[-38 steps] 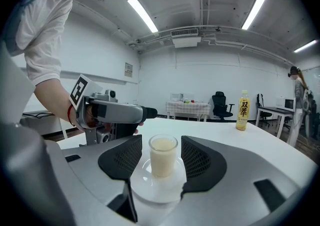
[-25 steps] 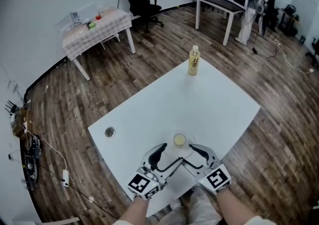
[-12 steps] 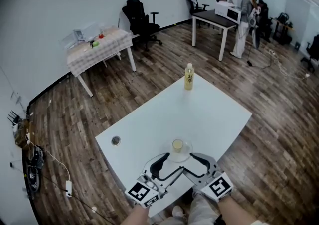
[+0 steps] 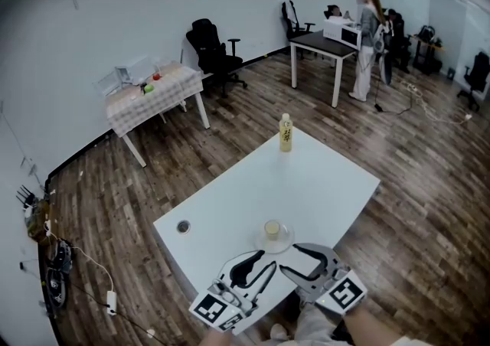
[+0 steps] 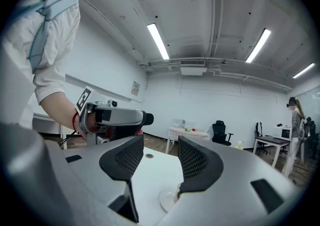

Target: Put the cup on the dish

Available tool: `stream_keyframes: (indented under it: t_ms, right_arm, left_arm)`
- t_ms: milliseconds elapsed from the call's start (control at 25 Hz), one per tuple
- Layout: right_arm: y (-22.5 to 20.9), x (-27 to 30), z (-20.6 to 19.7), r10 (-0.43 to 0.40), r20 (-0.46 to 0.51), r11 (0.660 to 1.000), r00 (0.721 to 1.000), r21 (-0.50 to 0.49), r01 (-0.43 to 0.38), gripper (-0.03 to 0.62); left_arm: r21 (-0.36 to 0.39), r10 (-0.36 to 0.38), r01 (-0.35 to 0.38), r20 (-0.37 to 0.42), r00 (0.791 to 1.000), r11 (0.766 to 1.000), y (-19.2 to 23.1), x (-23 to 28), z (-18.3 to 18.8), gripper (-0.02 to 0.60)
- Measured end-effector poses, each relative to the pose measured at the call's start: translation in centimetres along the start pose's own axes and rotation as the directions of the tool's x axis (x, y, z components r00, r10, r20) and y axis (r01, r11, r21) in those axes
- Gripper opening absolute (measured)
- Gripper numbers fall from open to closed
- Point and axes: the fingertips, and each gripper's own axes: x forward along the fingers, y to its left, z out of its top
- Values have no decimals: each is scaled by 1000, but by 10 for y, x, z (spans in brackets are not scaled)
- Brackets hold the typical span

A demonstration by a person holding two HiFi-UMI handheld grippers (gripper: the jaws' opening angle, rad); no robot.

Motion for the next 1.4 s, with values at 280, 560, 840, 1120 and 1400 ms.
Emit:
stream_keyframes:
  t_ms: [280,560,840,1120,1400]
  right_arm:
    - [9,-19,22,-3,53,1000,999,3,3,98]
    - [13,-27,30,-21,75,1000,997,23,19,44]
    - [13,-40,44,-35,106,999,994,39,31,41]
    - [25,-37,51,-6,114,999,993,47,0,40]
    - [26,-34,50,3,104,999,995,54,-8,34]
  left_arm:
    - [39,-28,27,20,999,999,-25,-7,16,74]
    - [51,-57,57,1,998,997,-37,-6,16,16]
    - [58,-86,87,-21,996,994,-54,-4,14,2]
    - [45,-94,95,-33,995,994,-61,-6,13,2]
    - [41,-79,81,-41,996,996,-58,-9,11,2]
